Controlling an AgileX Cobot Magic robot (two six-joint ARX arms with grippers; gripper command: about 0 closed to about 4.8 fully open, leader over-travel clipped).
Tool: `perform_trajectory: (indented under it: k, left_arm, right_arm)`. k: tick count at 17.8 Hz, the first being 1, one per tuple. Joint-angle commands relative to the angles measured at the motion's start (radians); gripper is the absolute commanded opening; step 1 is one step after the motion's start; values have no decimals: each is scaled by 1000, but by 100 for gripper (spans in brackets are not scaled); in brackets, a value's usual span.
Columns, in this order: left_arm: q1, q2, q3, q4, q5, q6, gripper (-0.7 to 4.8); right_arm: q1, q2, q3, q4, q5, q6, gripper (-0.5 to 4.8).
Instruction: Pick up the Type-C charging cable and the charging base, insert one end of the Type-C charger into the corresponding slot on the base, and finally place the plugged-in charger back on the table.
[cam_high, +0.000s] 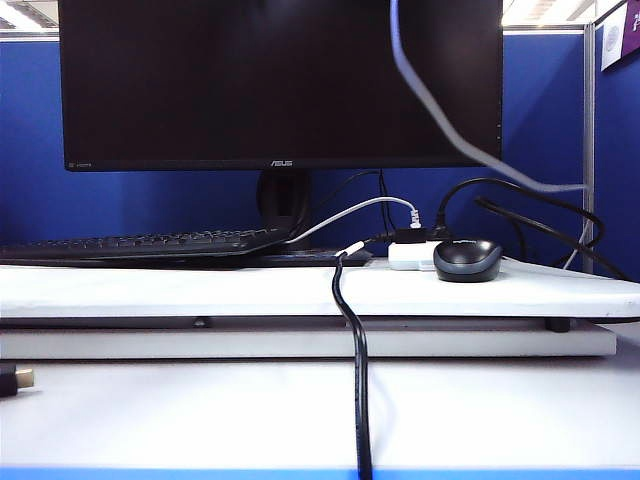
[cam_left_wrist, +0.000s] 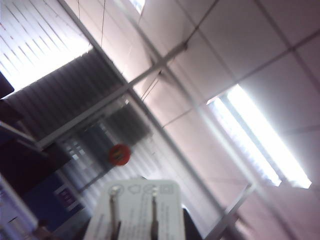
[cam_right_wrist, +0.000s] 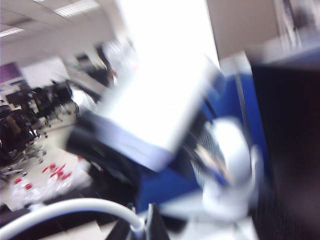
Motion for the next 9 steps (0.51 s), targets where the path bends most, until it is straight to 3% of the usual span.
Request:
perform_trajectory:
  k: [1, 3, 6, 9]
  left_arm:
    - [0, -10, 5, 19, -61, -114, -6]
    - [0, -10, 5, 15, -105, -218, -6]
    - [0, -10, 5, 11, -139, -284, -6]
    - [0, -10, 5, 11, -233, -318, -6]
  right_arm:
    - [2, -13, 3, 151, -45, -5, -1]
    - [2, -18, 3, 321, -48, -5, 0]
    - [2, -15, 2, 491, -43, -6, 0]
    - [4, -4, 2, 708, 26, -6, 0]
